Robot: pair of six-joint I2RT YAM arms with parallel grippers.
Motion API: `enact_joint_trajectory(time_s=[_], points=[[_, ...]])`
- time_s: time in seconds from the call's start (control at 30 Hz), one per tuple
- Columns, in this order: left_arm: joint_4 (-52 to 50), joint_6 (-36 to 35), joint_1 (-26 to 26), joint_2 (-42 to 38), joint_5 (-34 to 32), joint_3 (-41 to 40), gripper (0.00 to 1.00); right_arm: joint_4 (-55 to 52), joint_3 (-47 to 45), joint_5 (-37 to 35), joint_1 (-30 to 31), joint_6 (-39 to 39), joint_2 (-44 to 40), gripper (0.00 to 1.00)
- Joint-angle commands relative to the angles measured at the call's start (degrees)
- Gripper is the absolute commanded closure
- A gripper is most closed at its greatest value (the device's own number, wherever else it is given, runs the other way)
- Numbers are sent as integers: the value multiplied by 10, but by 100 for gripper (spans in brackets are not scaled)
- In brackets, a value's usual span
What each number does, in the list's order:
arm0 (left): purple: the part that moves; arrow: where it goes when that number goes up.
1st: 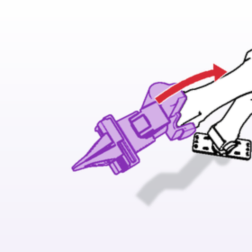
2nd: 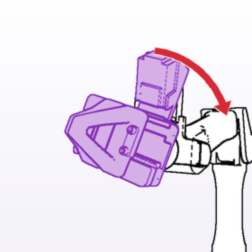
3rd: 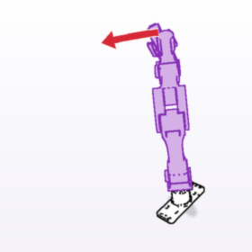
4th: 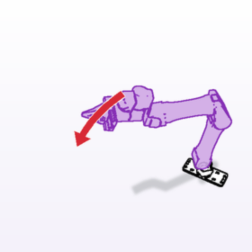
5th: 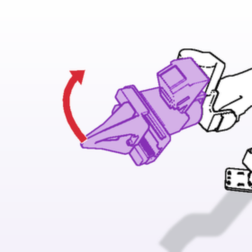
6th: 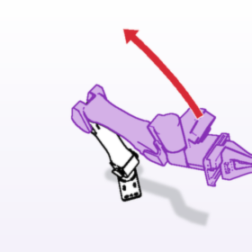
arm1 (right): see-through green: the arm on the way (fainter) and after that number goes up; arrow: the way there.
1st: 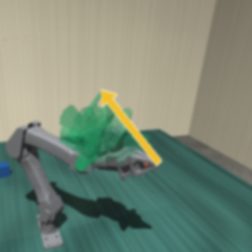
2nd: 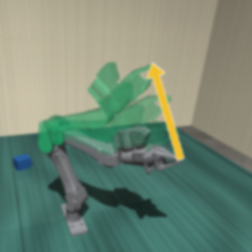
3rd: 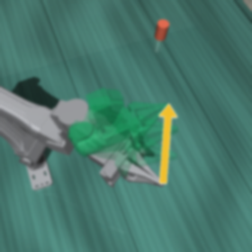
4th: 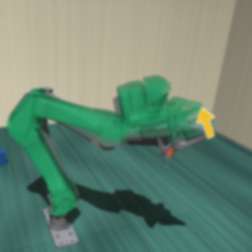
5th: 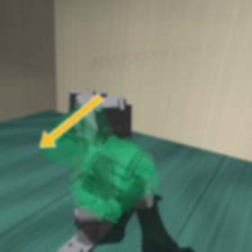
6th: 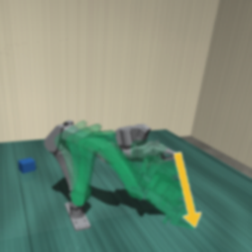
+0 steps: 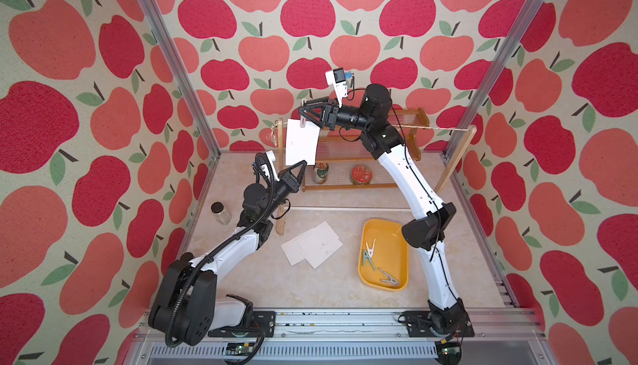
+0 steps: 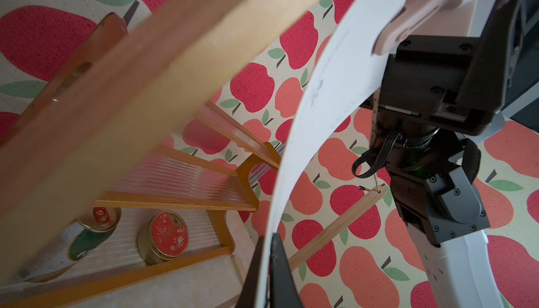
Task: Remove the postcards from the strings
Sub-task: Remove the clamp from the clothesline.
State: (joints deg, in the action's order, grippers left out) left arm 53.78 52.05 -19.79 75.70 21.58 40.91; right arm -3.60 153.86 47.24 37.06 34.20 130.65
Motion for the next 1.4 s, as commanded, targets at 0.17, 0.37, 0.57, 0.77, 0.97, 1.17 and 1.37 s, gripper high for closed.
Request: enact_joint_trajectory(time_s=[0.17,0.37,0.57,0.77,0.97,1.17,1.37], points=[[20,10,5,9,19,22,100,-5,16,6,2,-7,17,42],[20,12,6,5,21,24,100,-20,16,3,6,-25,17,52],[17,13,5,5,22,23,100,-16,16,-1,6,-25,11,65],[17,16,5,8,24,22,100,-26,16,-11,7,-38,2,74],[15,16,5,5,28,13,100,-29,16,-20,6,-45,-9,74],[-2,10,2,-13,33,-8,100,-39,15,-35,4,-63,-30,76],[-23,-2,-2,-34,34,-26,100,-39,-4,-59,-2,-76,-57,75]])
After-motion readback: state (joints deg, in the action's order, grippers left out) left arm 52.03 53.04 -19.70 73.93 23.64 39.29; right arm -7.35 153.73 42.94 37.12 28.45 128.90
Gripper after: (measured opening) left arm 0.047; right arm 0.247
